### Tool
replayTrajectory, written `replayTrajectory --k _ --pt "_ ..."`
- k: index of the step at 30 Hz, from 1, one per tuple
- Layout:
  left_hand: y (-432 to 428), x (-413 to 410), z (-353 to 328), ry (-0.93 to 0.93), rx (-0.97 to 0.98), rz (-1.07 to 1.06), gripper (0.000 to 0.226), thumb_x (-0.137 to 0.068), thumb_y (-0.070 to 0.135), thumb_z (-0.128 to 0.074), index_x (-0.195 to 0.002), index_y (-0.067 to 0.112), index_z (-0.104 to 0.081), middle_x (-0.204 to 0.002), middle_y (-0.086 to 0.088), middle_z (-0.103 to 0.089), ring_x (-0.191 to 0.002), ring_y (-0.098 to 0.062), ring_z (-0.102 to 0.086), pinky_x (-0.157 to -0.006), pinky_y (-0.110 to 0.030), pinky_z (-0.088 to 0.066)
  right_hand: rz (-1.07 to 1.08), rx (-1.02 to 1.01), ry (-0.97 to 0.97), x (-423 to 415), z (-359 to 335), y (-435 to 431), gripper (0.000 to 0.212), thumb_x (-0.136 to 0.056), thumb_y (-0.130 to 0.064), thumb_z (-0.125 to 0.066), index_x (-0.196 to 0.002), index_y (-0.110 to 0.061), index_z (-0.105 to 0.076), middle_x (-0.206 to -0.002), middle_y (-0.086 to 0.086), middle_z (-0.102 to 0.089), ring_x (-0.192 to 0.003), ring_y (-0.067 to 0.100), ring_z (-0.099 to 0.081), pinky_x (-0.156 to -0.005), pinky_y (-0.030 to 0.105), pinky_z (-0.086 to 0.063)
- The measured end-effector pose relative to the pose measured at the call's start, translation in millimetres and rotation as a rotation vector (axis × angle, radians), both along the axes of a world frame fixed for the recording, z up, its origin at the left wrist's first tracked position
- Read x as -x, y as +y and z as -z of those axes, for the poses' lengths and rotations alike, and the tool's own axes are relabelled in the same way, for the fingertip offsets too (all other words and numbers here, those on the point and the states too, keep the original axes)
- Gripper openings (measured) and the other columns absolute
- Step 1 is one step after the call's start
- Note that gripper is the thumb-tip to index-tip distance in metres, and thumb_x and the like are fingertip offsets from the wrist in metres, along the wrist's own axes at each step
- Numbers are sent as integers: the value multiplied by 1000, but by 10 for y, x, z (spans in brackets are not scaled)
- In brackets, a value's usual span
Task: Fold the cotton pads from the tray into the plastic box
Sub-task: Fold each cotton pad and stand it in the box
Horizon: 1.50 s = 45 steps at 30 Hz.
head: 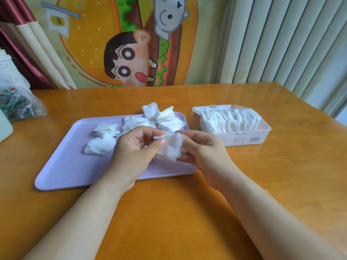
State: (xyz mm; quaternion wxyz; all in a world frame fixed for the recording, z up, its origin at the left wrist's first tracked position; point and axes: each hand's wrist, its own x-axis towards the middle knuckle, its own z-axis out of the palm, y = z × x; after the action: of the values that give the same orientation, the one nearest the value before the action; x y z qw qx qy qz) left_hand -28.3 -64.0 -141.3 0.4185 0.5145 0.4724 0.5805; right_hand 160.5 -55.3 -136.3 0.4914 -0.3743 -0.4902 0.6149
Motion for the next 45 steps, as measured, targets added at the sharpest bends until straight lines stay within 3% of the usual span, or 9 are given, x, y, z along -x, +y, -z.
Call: replayTrajectory --k 2,10,16,20,28,32,37,41,45 --pt "2 5 1 20 -2 -7 26 -90 3 -78 -90 28 -79 -95 -18 -73 -82 -17 -66 -69 -33 -55 -5 7 16 -2 7 11 21 -105 -12 -63 -116 -1 -77 -105 32 -76 -95 34 -76 -80 35 -64" --pt "-24 0 -17 95 17 -19 20 -90 5 -79 -96 24 -77 -98 9 -77 -96 -5 -70 -81 -25 -55 62 -21 -42 -7 23 20 18 -105 -10 -62 -115 -5 -76 -100 17 -81 -88 27 -79 -75 33 -64" --pt "-16 0 -8 95 5 -34 16 -90 5 -79 -95 20 -77 -88 5 -75 -90 -10 -69 -70 -19 -55 -15 -41 -27 -14 21 36 32 -105 -26 -64 -113 3 -76 -100 42 -68 -89 37 -68 -77 34 -62" --pt "-9 -1 11 98 -5 -63 12 -89 10 -81 -91 22 -79 -91 -2 -78 -89 -15 -72 -76 -31 -60 20 -4 10 -18 23 29 19 -104 -9 -63 -116 0 -75 -101 23 -80 -90 30 -79 -72 31 -63" --pt "-21 20 -35 -1 19 -133 11 -86 9 -82 -82 20 -82 -92 -6 -80 -95 -31 -73 -84 -41 -62 76 17 -15 -19 63 63 17 -105 -10 -63 -114 -7 -77 -80 4 -78 -74 16 -73 -71 31 -63" --pt "6 61 -48 -90 9 -185 15 -90 7 -78 -83 20 -79 -90 -2 -79 -83 -18 -68 -77 -34 -56 159 43 -24 -10 70 85 15 -104 -11 -65 -112 -7 -77 -83 5 -78 -72 15 -71 -66 30 -62" --pt "38 113 -76 -208 21 -181 9 -97 8 -70 -93 16 -72 -82 -2 -72 -64 -20 -61 -58 -29 -48 247 18 -114 -17 102 109 17 -104 -13 -65 -114 -10 -78 -99 10 -80 -81 15 -74 -66 27 -60" --pt "19 47 -31 -174 50 74 15 -87 11 -80 -97 22 -76 -84 -7 -71 -73 -23 -58 -62 -31 -49 242 -9 -126 -5 93 99 17 -105 -12 -65 -114 -10 -78 -92 7 -80 -78 15 -74 -66 27 -60" --pt "-15 17 -9 -6 76 114 24 -87 5 -82 -107 17 -75 -89 -2 -77 -83 -12 -70 -65 -23 -53 201 -45 -126 -25 83 81 16 -105 -10 -63 -114 -8 -76 -69 -8 -74 -64 8 -71 -66 24 -59"
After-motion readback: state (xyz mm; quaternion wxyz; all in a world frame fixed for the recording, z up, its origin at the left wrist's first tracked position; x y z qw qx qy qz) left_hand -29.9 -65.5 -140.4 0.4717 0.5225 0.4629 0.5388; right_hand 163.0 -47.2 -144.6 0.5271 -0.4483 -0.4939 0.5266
